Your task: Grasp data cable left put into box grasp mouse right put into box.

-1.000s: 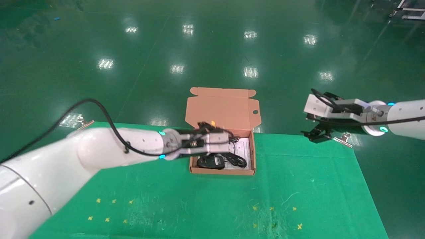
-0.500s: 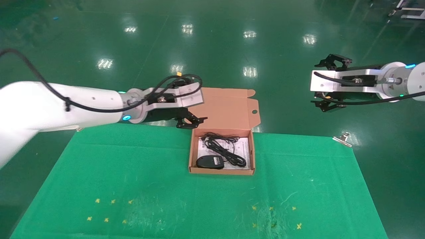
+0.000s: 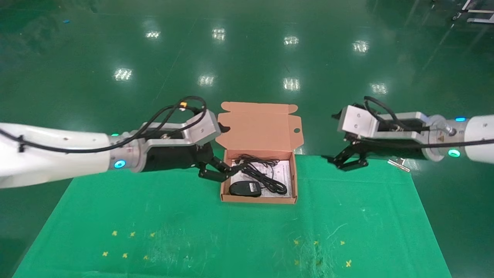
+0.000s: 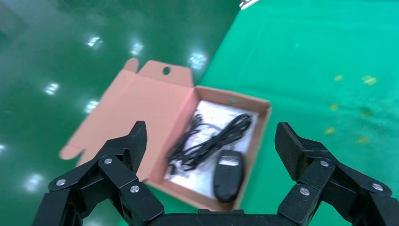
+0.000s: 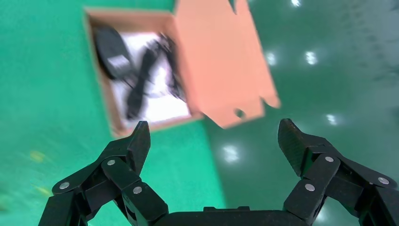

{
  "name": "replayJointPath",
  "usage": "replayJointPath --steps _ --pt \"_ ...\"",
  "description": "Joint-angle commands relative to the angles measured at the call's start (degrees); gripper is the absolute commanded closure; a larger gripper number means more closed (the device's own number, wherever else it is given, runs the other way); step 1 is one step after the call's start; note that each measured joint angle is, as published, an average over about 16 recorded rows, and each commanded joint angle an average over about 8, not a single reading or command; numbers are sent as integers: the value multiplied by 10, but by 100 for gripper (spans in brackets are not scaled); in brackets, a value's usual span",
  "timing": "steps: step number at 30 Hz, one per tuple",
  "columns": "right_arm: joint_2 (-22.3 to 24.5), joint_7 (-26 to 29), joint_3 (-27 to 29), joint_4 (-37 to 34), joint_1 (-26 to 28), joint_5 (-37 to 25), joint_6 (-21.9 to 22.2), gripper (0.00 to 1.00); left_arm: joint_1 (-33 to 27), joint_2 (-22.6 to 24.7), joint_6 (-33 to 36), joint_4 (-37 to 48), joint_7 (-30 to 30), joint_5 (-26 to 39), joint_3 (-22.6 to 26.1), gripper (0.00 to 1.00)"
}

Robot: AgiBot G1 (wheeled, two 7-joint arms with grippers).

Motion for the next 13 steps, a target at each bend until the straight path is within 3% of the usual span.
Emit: replayJointPath --steps 1,13 --pt "5 3 20 8 -16 17 -16 0 12 -11 17 -9 -1 -14 -17 0" --pt "28 20 123 53 -100 106 -97 0 76 -66 103 -55 -8 -89 -107 0"
